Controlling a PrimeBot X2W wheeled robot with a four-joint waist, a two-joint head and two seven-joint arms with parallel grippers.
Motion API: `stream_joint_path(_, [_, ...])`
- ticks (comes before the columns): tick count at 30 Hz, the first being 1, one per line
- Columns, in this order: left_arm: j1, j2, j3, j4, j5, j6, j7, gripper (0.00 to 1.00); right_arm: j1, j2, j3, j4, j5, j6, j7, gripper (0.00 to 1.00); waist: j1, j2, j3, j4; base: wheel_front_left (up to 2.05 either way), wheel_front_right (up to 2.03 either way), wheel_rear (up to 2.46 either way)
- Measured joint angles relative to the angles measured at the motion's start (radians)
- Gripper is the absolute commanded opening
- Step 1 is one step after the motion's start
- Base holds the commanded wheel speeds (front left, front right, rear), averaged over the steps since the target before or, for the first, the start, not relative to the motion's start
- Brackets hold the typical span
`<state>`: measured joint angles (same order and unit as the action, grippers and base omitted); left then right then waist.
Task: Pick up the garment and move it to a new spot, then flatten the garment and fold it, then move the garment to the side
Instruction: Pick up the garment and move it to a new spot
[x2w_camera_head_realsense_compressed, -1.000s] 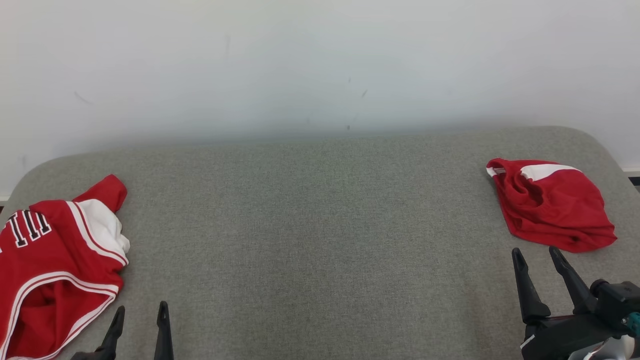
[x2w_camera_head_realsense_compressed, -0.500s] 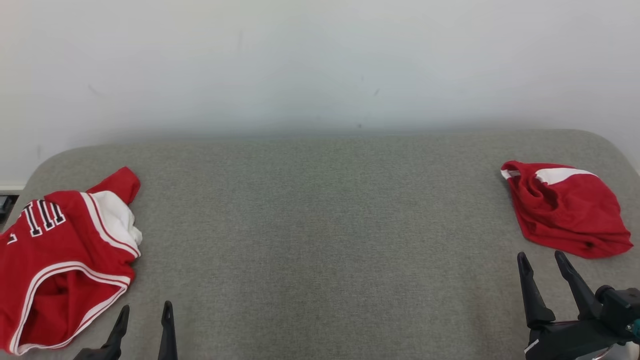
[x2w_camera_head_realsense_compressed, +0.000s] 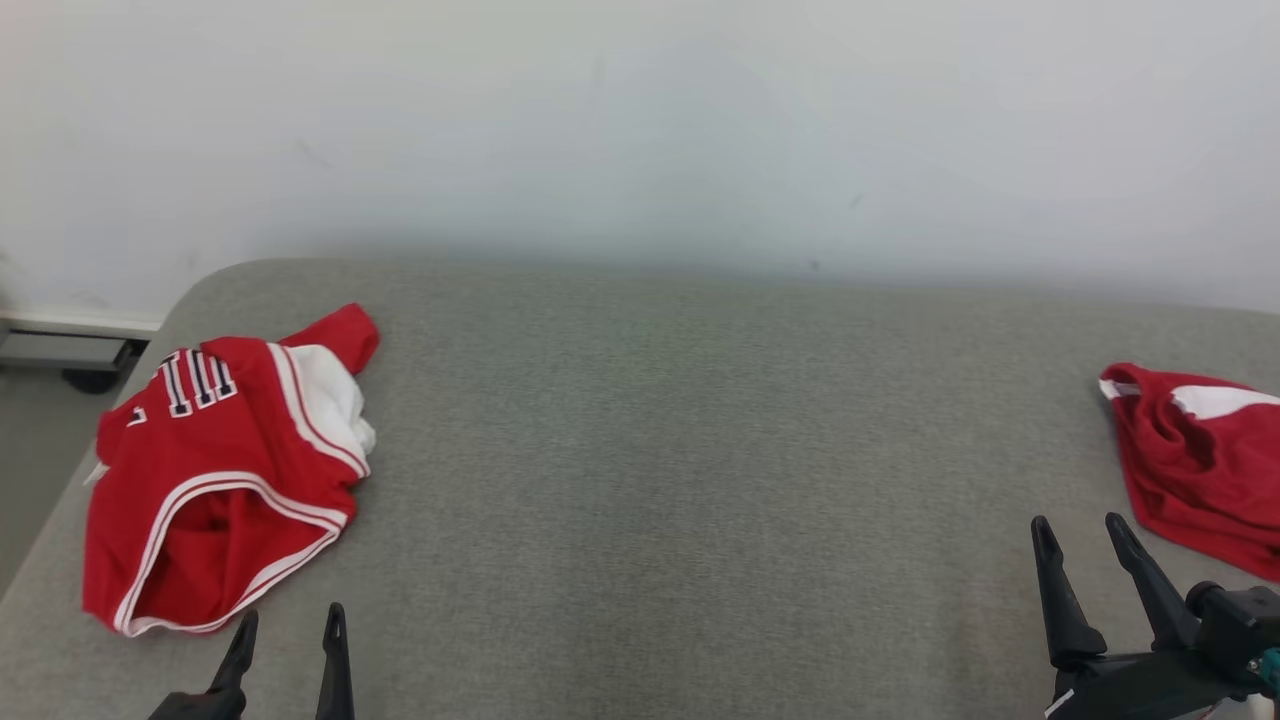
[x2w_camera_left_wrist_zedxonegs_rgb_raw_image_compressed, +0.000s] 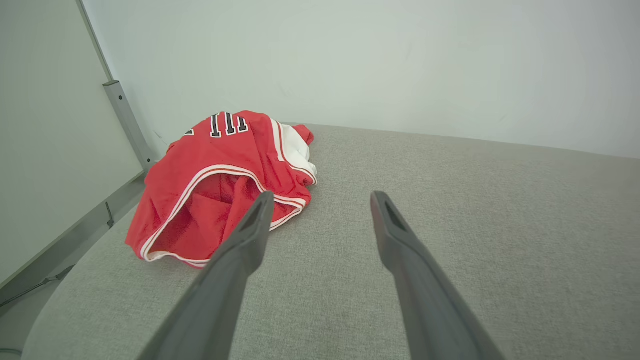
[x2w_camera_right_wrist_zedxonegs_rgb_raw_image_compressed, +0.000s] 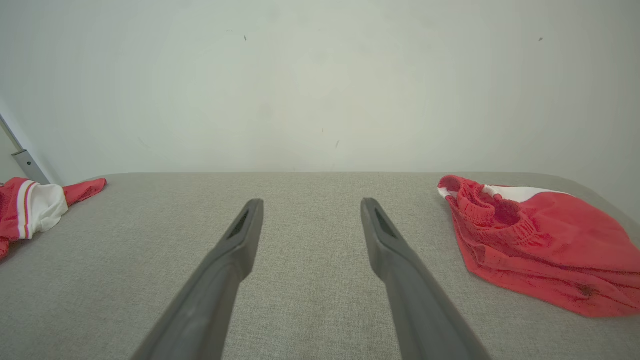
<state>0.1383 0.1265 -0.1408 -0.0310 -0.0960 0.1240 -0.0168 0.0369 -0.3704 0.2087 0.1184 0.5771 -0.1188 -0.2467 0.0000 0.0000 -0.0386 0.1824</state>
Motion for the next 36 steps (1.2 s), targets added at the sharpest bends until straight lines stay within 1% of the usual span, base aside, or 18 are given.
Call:
stream_joint_path(15, [0.000,0.004,0.013,-0.018,0.000,0.000,0.016,1.00,0.001,0.015,0.019,0.008,0.000,0.000,0.000,1.00,0.0000,0.0000,-0.015,0.164,0.00,0.00,0.00])
stream_joint_path(24, [0.002,0.004,0.022,-0.031,0.002,0.000,0.025,1.00,0.001,0.022,0.027,0.011,-0.007,0.002,0.000,1.00,0.0000,0.0000,-0.022,0.249,0.00,0.00,0.00])
stream_joint_path(30, [0.016,0.015,0.044,-0.046,0.002,0.000,0.034,1.00,-0.007,0.031,0.049,0.012,-0.014,0.005,0.001,1.00,0.0000,0.0000,-0.024,0.293,0.00,0.00,0.00])
stream_joint_path(36, [0.028,0.012,0.068,-0.059,0.002,0.000,0.034,1.00,-0.046,0.034,0.069,0.021,-0.025,0.017,0.010,1.00,0.0000,0.0000,-0.015,0.310,0.00,0.00,0.00])
